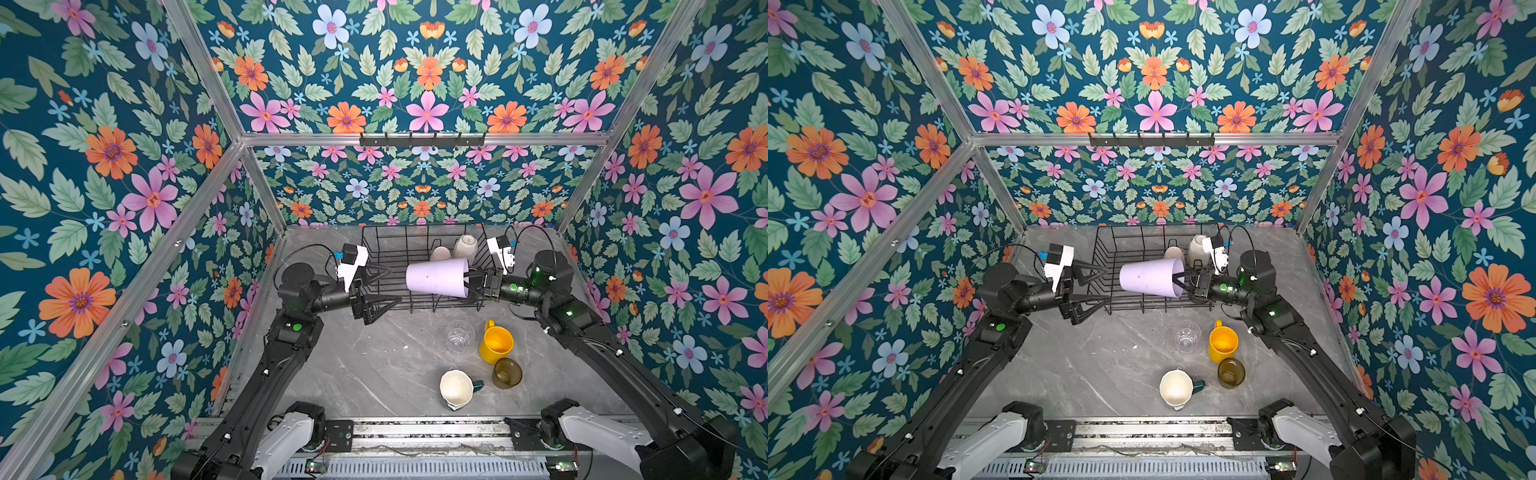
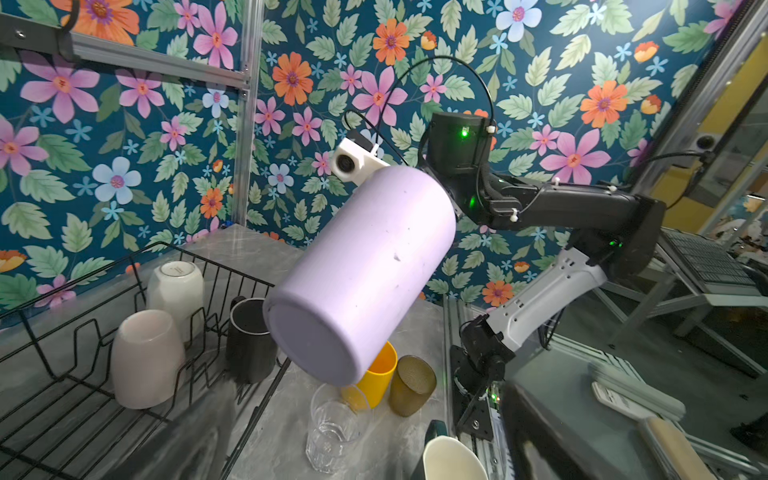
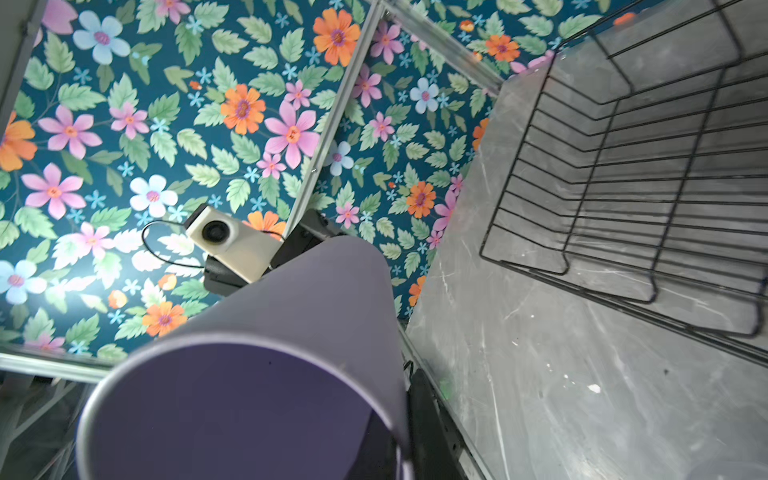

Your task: Load the cups into the dish rack

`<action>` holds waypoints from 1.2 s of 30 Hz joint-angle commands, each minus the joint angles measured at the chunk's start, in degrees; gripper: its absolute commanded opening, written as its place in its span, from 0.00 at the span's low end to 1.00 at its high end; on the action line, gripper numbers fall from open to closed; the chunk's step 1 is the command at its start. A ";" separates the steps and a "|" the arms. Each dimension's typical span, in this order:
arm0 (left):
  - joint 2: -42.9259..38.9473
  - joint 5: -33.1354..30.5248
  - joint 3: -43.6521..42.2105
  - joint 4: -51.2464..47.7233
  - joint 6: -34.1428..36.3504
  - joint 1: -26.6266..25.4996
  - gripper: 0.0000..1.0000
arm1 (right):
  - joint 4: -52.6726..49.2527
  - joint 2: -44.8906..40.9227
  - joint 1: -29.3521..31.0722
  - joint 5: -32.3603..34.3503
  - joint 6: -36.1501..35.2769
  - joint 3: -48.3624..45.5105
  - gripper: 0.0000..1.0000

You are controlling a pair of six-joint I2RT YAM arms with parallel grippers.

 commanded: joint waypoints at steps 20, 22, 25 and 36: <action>0.17 7.39 -0.09 7.68 -4.76 0.02 0.99 | 17.42 11.39 8.61 -5.75 5.76 4.48 0.00; 0.17 7.79 -0.18 8.35 -5.18 0.01 0.98 | 18.18 12.44 9.22 -5.79 6.24 4.91 0.00; 0.25 8.19 -0.17 8.80 -5.72 0.01 0.95 | 19.90 14.01 9.82 -6.00 7.30 5.40 0.00; 0.08 9.58 -0.38 9.26 -6.17 0.01 0.88 | 26.20 17.58 10.83 -6.36 11.67 5.34 0.00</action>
